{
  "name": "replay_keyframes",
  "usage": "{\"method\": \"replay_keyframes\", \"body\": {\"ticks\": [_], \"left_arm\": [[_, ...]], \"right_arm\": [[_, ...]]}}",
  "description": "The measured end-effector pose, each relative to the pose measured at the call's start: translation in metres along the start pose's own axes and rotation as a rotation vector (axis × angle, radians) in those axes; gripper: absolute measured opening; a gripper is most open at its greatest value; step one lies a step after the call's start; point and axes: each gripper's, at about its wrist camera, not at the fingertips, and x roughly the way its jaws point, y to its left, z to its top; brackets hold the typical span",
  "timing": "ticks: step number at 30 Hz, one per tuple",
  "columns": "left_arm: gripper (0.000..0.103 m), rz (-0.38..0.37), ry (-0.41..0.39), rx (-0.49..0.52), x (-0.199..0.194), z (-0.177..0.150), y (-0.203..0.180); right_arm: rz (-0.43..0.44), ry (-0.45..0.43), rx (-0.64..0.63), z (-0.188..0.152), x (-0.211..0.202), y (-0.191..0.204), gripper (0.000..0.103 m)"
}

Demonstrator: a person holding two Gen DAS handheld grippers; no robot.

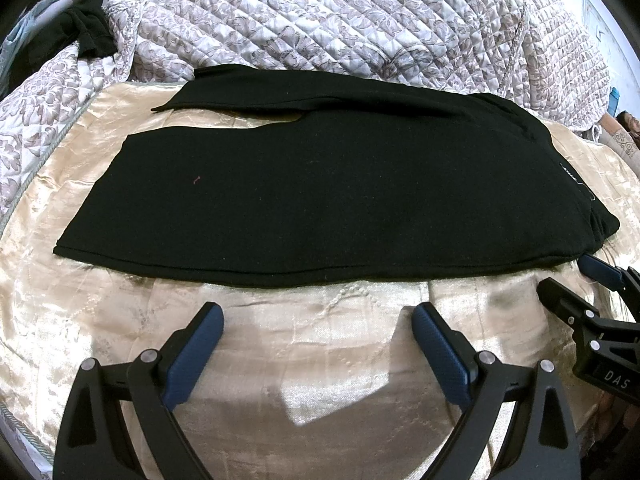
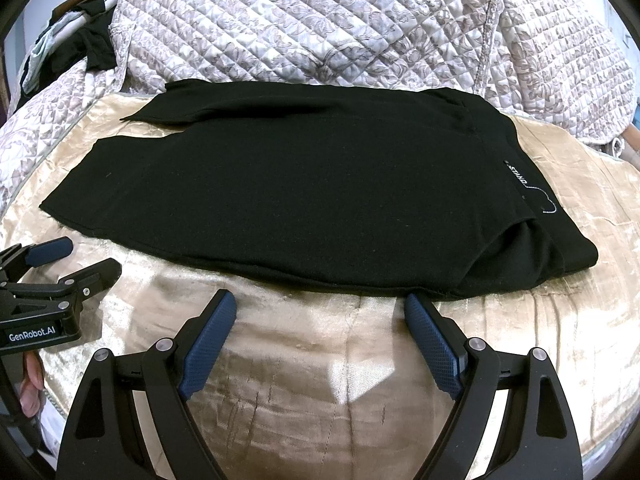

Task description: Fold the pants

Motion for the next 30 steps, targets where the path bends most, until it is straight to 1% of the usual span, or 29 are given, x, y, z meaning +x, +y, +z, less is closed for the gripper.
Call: {"method": "replay_keyframes", "body": {"ticks": [30], "left_arm": [[0.097,-0.001,-0.001,0.001,-0.0005,0.0002,0.0006]], "right_arm": [[0.014,0.003,-0.003,0.0004,0.0004,-0.0014,0.086]]}}
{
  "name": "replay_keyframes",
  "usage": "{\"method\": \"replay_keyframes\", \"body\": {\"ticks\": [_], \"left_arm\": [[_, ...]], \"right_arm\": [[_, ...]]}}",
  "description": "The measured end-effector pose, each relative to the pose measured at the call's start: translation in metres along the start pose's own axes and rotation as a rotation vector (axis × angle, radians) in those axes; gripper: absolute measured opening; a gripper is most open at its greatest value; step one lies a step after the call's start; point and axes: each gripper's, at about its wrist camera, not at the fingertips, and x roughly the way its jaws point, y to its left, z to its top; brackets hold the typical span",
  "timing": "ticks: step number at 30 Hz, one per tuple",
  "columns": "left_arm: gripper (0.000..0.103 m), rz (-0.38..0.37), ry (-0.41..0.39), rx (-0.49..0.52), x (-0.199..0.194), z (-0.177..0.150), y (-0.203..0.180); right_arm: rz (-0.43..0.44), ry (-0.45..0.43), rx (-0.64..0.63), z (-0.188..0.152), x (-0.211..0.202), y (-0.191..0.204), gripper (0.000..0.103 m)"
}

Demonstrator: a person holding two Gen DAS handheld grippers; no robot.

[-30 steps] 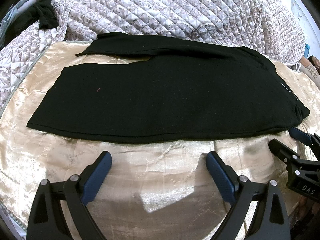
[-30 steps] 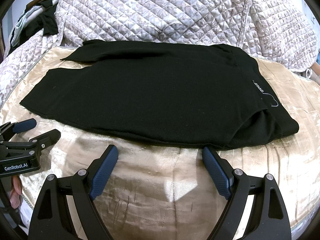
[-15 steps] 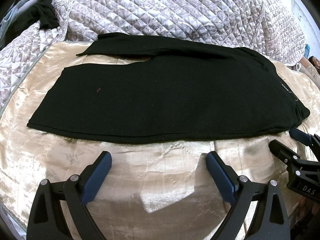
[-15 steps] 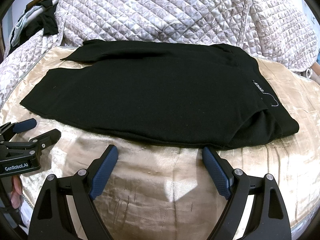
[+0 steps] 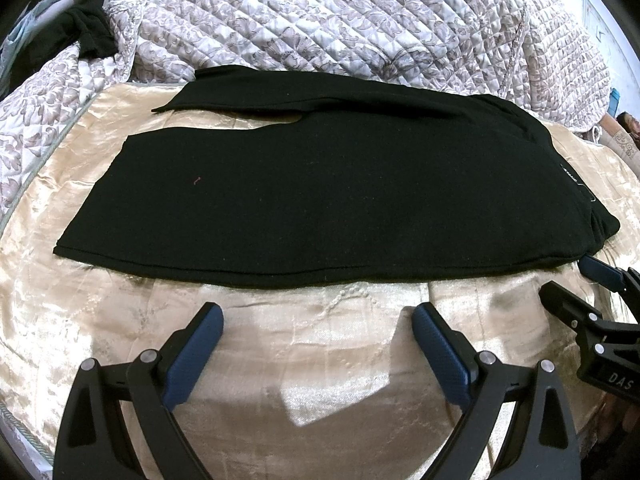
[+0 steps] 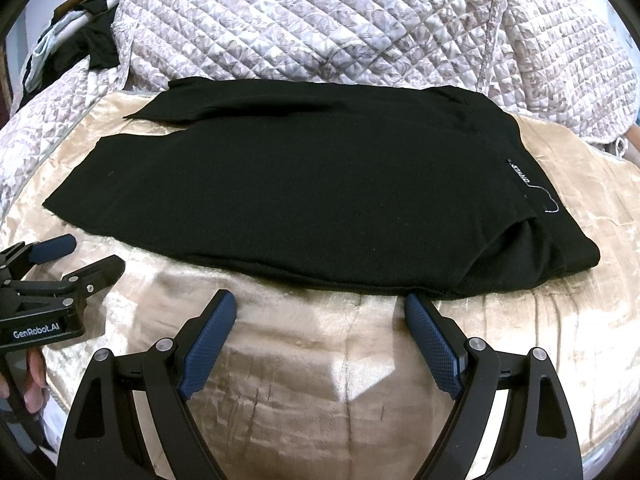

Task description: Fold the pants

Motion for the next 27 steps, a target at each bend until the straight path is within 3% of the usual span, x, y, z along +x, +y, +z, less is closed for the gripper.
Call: {"method": "replay_keyframes", "body": {"ticks": [27], "left_arm": [[0.096,-0.02,-0.006,-0.027,-0.0087,0.0077,0.0019]], "right_arm": [[0.021,-0.003,-0.003,-0.0015,-0.0097,-0.0012,0.086]]}}
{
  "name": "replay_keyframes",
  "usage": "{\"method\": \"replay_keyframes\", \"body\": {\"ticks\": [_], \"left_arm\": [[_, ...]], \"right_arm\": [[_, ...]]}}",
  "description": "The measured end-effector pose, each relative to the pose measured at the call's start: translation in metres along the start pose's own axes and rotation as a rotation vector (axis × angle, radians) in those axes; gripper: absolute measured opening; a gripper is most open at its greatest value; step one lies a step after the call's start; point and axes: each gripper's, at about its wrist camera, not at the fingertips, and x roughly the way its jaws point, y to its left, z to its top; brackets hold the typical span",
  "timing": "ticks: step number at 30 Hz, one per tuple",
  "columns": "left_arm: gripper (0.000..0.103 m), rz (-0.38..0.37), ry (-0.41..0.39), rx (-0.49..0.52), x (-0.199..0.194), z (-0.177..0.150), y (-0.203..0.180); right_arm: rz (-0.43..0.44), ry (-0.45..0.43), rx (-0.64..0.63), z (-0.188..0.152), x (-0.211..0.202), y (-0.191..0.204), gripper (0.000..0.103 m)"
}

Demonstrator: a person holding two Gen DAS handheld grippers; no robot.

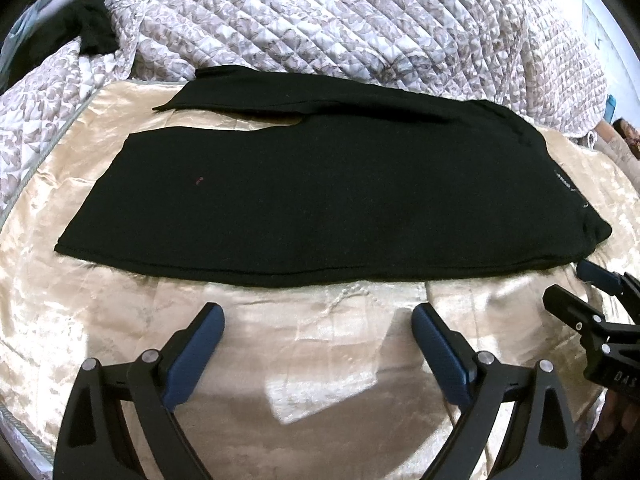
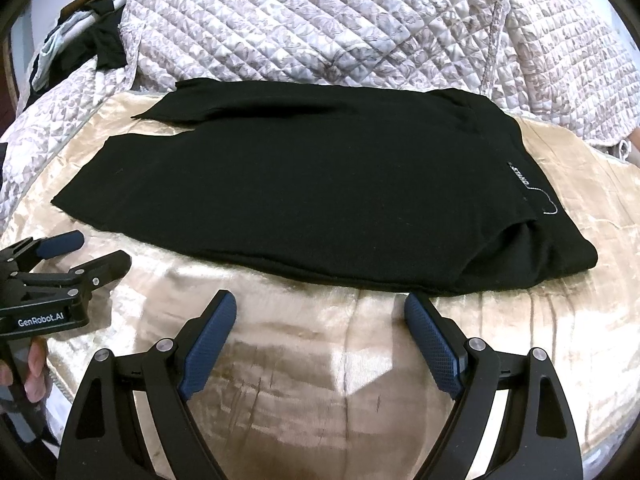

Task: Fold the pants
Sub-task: 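Lower both grippers onto the black pants' waistband edge and close them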

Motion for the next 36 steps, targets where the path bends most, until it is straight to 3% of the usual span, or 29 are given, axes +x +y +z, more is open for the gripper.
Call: {"method": "replay_keyframes", "body": {"ticks": [10,15,18,22,25,28,32,36], "left_arm": [[0.093,0.01,-0.053,-0.138,-0.016,0.0,0.045],[0.09,-0.028,-0.029,-0.278,-0.008,0.0,0.079],[0.09,-0.038,-0.042,-0.292,-0.004,0.004,0.083],[0.09,-0.043,-0.049,-0.316,0.01,0.014,0.087],[0.09,-0.064,-0.052,-0.351,0.018,0.022,0.092],[0.08,-0.088,-0.053,-0.408,0.025,0.028,0.103],[0.061,-0.074,-0.055,-0.441,0.03,0.033,0.112],[0.024,-0.023,-0.046,-0.455,0.033,0.033,0.117]], "right_arm": [[0.008,-0.037,0.122,0.003,-0.018,-0.034,0.086],[-0.023,-0.072,0.274,0.001,-0.031,-0.075,0.086],[-0.037,-0.06,0.373,-0.002,-0.029,-0.099,0.086],[0.027,-0.045,0.513,-0.004,-0.019,-0.125,0.086],[0.057,-0.066,0.532,0.007,-0.014,-0.132,0.086],[0.1,-0.071,0.595,0.015,-0.002,-0.144,0.08],[0.114,-0.089,0.693,0.02,0.011,-0.165,0.051],[0.124,-0.102,0.773,0.019,0.016,-0.179,0.029]]}}
